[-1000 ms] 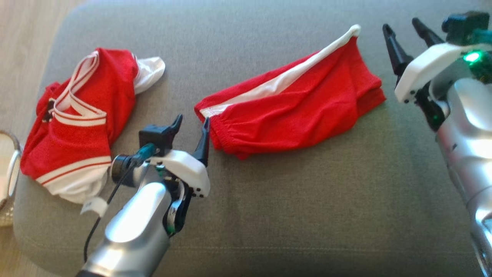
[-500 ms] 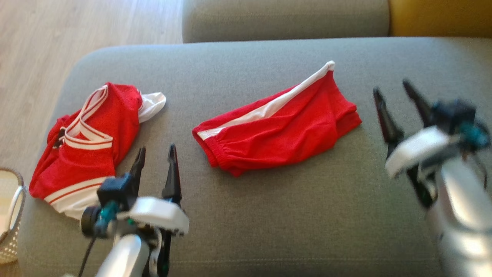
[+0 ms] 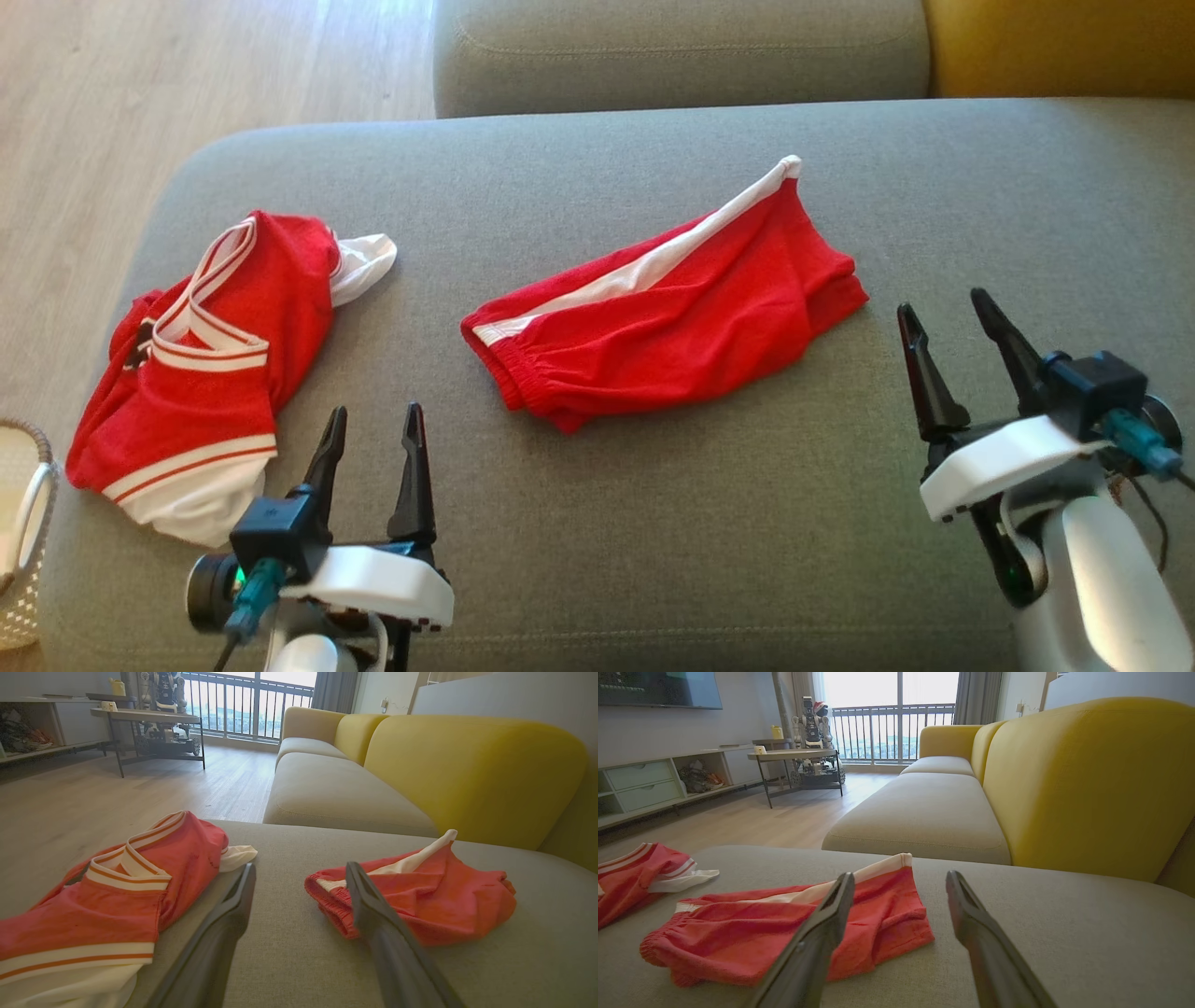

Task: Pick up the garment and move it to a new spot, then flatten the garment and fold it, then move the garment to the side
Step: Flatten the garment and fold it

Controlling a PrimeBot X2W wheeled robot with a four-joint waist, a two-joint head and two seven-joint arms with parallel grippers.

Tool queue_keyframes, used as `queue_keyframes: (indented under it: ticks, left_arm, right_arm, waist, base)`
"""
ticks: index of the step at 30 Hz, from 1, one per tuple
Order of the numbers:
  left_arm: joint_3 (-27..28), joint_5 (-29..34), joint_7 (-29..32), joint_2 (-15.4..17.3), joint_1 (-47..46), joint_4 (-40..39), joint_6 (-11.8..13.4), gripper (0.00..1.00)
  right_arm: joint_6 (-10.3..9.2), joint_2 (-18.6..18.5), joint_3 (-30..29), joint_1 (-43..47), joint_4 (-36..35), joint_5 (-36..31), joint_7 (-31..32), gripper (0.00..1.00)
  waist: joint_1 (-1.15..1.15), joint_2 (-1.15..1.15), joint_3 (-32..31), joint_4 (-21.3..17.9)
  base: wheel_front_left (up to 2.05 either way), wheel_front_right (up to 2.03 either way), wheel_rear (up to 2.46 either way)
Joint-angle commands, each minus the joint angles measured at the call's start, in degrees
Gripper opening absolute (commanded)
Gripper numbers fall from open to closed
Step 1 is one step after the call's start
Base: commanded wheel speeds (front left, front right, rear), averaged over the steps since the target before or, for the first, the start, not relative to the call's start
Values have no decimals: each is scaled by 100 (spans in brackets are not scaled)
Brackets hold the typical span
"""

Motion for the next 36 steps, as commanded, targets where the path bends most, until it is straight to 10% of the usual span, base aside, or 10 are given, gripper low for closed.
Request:
queue_keyframes:
  ticks: [1,13,36]
  left_arm:
    - [254,71,-70,-41,-220,-186,-44,100]
    - [200,214,-70,-160,-373,47,-284,100]
    - [-337,-46,-70,-169,-660,282,2,100]
  right_arm:
    - [-2,28,62,-127,-247,-55,72,100]
    - [-2,118,-448,-888,723,1394,1127,100]
    - [-2,120,-2168,-3242,4893,2832,1497,100]
  waist:
    - [1,0,37,28]
    - [1,0,422,333]
    - [1,0,919,1094]
  base:
    - [0,0,0]
    - [0,0,0]
    - [0,0,0]
